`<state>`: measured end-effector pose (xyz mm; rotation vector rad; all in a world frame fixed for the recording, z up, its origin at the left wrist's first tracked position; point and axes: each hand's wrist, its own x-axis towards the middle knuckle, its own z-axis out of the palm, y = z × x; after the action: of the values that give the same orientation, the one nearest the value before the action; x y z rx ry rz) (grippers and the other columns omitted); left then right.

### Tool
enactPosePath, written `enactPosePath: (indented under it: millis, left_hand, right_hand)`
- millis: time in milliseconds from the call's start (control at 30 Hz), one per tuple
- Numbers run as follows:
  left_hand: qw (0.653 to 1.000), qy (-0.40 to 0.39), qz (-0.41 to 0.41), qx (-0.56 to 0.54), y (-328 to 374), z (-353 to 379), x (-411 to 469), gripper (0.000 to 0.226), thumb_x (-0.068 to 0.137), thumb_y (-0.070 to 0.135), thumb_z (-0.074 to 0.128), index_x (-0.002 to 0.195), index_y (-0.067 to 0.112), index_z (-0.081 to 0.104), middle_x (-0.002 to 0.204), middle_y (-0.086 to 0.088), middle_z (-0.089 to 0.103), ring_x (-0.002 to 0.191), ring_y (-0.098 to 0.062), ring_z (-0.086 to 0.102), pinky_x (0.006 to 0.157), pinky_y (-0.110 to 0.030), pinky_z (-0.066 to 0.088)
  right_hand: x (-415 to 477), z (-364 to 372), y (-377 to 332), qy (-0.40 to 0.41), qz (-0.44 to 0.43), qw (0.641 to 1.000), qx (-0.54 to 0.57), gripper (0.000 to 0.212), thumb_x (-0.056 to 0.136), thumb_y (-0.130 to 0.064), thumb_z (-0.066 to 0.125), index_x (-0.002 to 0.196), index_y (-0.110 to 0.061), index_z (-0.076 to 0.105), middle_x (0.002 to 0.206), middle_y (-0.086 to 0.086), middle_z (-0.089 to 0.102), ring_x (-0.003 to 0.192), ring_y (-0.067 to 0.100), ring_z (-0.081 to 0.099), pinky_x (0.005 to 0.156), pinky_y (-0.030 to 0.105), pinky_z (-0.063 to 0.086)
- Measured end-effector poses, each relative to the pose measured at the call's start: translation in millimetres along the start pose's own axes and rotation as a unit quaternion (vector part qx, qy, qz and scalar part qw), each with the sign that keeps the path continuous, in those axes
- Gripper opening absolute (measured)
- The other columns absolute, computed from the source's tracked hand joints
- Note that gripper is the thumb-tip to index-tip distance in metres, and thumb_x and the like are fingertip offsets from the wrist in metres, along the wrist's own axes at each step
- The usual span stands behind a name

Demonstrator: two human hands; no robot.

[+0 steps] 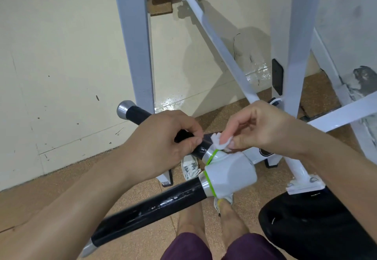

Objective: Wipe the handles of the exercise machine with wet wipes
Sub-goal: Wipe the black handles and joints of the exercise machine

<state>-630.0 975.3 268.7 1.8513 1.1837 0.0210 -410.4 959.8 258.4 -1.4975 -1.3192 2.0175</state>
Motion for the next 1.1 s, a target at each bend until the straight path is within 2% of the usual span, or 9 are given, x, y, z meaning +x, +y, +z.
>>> enactPosePath:
  millis: [200,367,500,567,667,767,933,1033,1100]
  left_hand:
    - [0.999,-0.001,0.007,-0.032,16,4,-8,0.018,0.078,0.035,0.074,0.095,0.033,0.069,0.090,0.016,0.067,0.087,0.000,0.061,0.078,-0.024,0.049]
    - [0.997,0.044,0.033,0.047,12,9,-21,0.017,0.075,0.037,0.074,0.093,0.036,0.070,0.103,0.022,0.062,0.097,0.001,0.051,0.085,-0.013,0.039]
    - [0.998,0.041,-0.027,0.033,6,12,-35,0.011,0.077,0.027,0.074,0.084,0.033,0.069,0.085,0.016,0.062,0.075,-0.001,0.056,0.068,-0.028,0.051]
    - [0.997,0.031,-0.071,0.012,7,16,-40,0.013,0.078,0.023,0.071,0.083,0.035,0.067,0.079,0.017,0.068,0.073,0.001,0.062,0.069,-0.033,0.054]
    - [0.992,0.064,-0.108,-0.007,13,19,-41,0.008,0.077,0.030,0.067,0.081,0.037,0.065,0.074,0.022,0.069,0.071,0.004,0.064,0.070,-0.029,0.054]
    - [0.992,0.077,-0.096,-0.026,24,23,-36,0.011,0.076,0.034,0.069,0.084,0.036,0.063,0.077,0.021,0.066,0.071,0.001,0.062,0.066,-0.024,0.051]
    - [0.990,0.089,-0.104,0.039,37,27,-24,0.004,0.080,0.036,0.065,0.079,0.032,0.066,0.067,0.016,0.064,0.065,0.000,0.056,0.056,-0.017,0.041]
    - [0.985,0.087,-0.116,0.088,48,25,-17,0.006,0.080,0.032,0.062,0.078,0.028,0.066,0.071,0.011,0.067,0.068,-0.006,0.059,0.057,-0.022,0.045]
    - [0.982,0.088,-0.128,0.110,54,26,-14,0.009,0.081,0.026,0.060,0.080,0.025,0.068,0.076,0.006,0.069,0.073,-0.014,0.063,0.062,-0.028,0.050]
  right_hand:
    - [-10,16,-10,0.003,-0.039,0.996,-0.080,0.016,0.074,-0.005,0.075,0.077,-0.020,0.078,0.075,-0.008,0.071,0.074,-0.002,0.065,0.067,0.012,0.047]
    - [-17,37,-20,0.107,-0.065,0.973,-0.195,0.009,0.071,-0.020,0.078,0.072,-0.028,0.073,0.070,-0.008,0.066,0.066,0.002,0.058,0.064,0.023,0.048]
    - [-5,69,-37,0.063,-0.081,0.883,-0.458,0.008,0.086,-0.026,0.062,0.079,-0.022,0.061,0.071,-0.003,0.046,0.073,0.018,0.049,0.061,0.027,0.038]
    - [-3,78,-39,0.081,-0.106,0.857,-0.498,0.014,0.087,-0.019,0.061,0.075,-0.019,0.052,0.069,0.000,0.040,0.071,0.024,0.046,0.060,0.030,0.036]
    - [-8,64,-28,0.118,-0.081,0.898,-0.417,0.010,0.085,-0.028,0.064,0.079,-0.020,0.066,0.079,-0.001,0.062,0.078,0.020,0.059,0.064,0.029,0.045]
    - [-14,43,-20,0.154,-0.026,0.956,-0.249,0.014,0.078,-0.031,0.072,0.068,-0.027,0.064,0.069,-0.008,0.062,0.071,0.008,0.058,0.062,0.017,0.042]
    - [-3,19,9,0.129,0.046,0.948,-0.288,0.013,0.079,-0.021,0.072,0.068,-0.016,0.069,0.058,-0.009,0.056,0.059,0.008,0.053,0.057,0.022,0.041]
    - [-14,18,22,0.123,0.099,0.986,-0.054,0.007,0.081,-0.018,0.072,0.079,-0.011,0.069,0.065,-0.004,0.060,0.060,0.007,0.053,0.051,0.014,0.044]
    - [-17,24,12,0.130,0.079,0.988,-0.002,0.006,0.082,-0.017,0.070,0.080,-0.014,0.067,0.068,-0.003,0.060,0.059,0.006,0.052,0.047,0.012,0.042]
